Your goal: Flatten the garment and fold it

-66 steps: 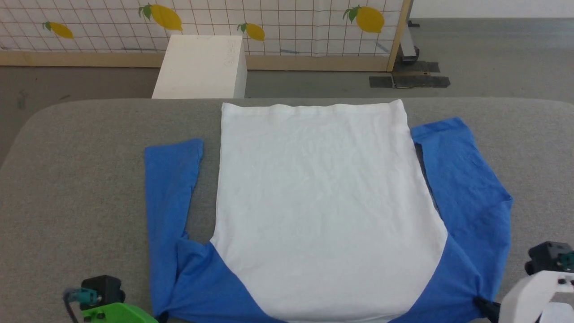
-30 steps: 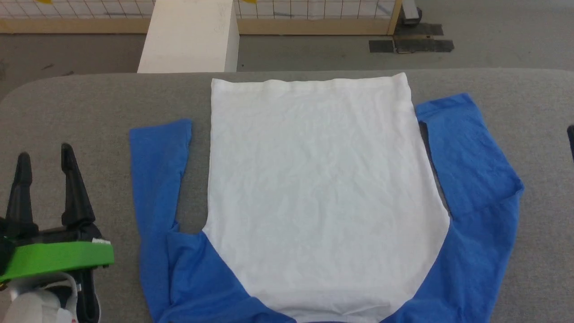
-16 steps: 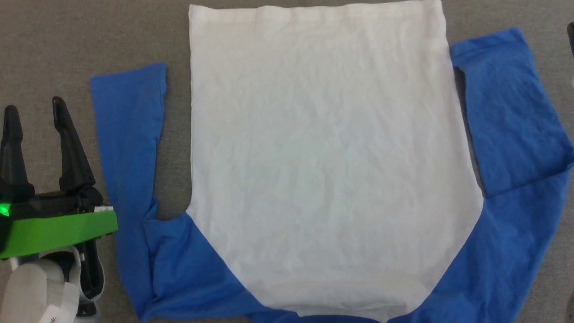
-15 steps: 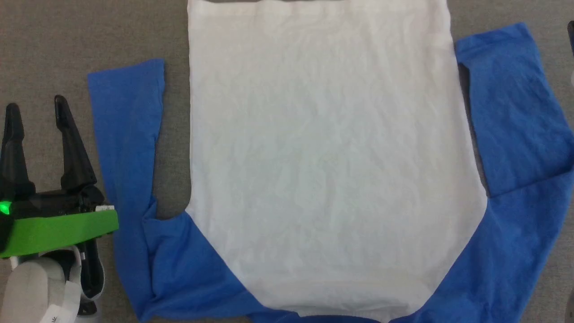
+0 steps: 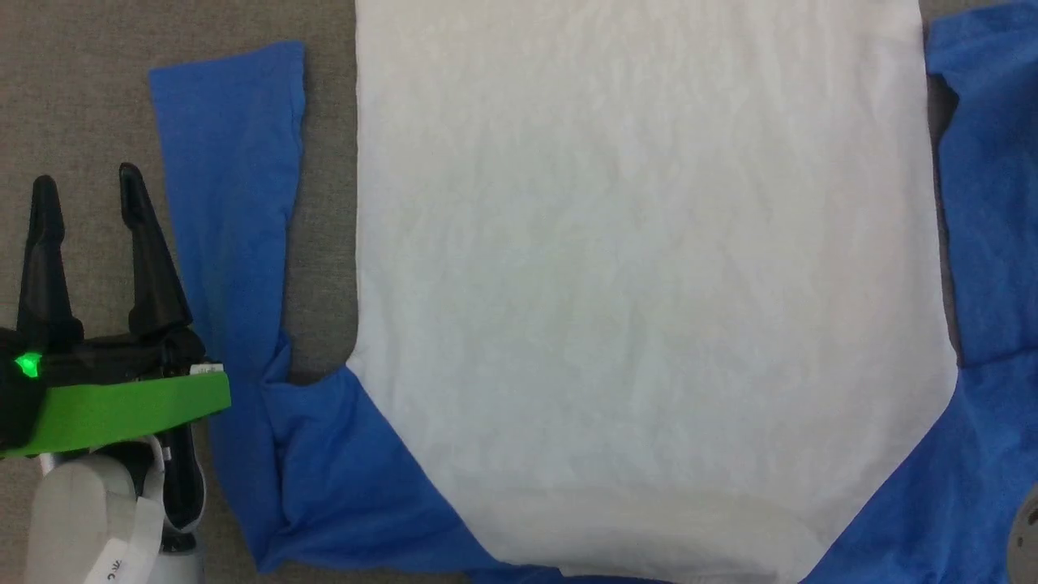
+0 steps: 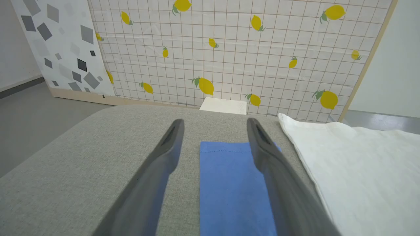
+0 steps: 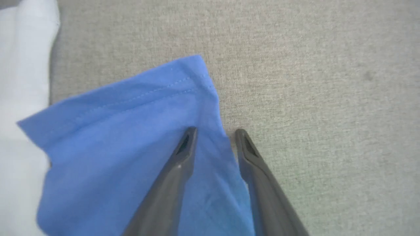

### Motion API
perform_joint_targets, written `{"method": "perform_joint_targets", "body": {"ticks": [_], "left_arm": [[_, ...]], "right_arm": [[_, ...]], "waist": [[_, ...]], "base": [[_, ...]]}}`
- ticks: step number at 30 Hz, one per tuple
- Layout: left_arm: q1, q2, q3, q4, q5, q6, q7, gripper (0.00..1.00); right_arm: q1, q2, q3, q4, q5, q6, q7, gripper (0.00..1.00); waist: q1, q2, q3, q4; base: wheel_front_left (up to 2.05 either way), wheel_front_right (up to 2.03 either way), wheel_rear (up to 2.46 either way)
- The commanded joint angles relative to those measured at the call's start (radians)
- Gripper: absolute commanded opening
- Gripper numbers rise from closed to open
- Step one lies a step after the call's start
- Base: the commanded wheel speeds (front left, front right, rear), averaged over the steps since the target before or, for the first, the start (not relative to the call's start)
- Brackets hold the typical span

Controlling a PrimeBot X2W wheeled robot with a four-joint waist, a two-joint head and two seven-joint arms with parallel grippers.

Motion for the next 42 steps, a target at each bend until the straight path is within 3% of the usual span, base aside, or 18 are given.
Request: {"method": "perform_joint_targets", "body": {"ticks": [1, 5, 14, 20, 28, 35, 38, 42], "left_arm": [[-0.014, -0.014, 0.006, 0.005, 0.009, -0.009, -0.005, 1.0], [-0.004, -0.039, 0.014, 0.024, 0.021, -0.02, -0.005, 1.0], [0.094, -0.077, 0.057, 0.032, 0.039, -0.016, -0.005, 1.0], [0.18, -0.087, 0.08, 0.005, 0.041, 0.0, -0.005, 1.0], [0.248, -0.092, 0.082, -0.019, 0.041, 0.019, -0.005, 1.0], [0.277, -0.093, 0.062, -0.027, 0.04, 0.029, -0.005, 1.0], [0.28, -0.093, 0.054, -0.029, 0.04, 0.03, -0.005, 1.0], [0.274, -0.093, 0.038, -0.025, 0.041, 0.027, -0.005, 1.0]], "right_arm": [[0.044, 0.025, -0.023, 0.014, 0.023, -0.001, 0.01, 0.0], [0.095, 0.017, -0.137, -0.051, 0.081, -0.001, -0.04, 0.0], [0.357, -0.086, -0.331, -0.171, 0.21, -0.001, -0.075, 0.0], [0.477, -0.111, -0.389, -0.221, 0.261, -0.001, -0.099, 0.0], [0.635, -0.086, -0.166, -0.487, 0.363, -0.001, -0.024, 0.0], [0.694, -0.031, 0.136, -0.765, 0.453, -0.001, 0.096, 0.0], [0.681, -0.008, 0.27, -0.804, 0.478, -0.001, 0.118, 0.0], [0.66, 0.019, 0.473, -0.747, 0.486, -0.001, 0.108, 0.0]], "waist": [[-0.0001, 0.0, -0.055, -0.018], [-0.0001, 0.0, -0.148, -0.029], [-0.0001, 0.0, -0.347, -0.075], [-0.0001, 0.0, -0.436, -0.104], [-0.0001, 0.0, -0.495, -0.114], [-0.0001, 0.0, -0.528, -0.093], [-0.0001, 0.0, -0.531, -0.085], [-0.0001, 0.0, -0.526, -0.064]], "base": [[0.0, 0.0, 0.0], [0.0, 0.0, 0.0], [0.0, 0.0, 0.0], [0.0, 0.0, 0.0], [0.0, 0.0, 0.0], [0.0, 0.0, 0.0], [0.0, 0.0, 0.0], [0.0, 0.0, 0.0]]}}
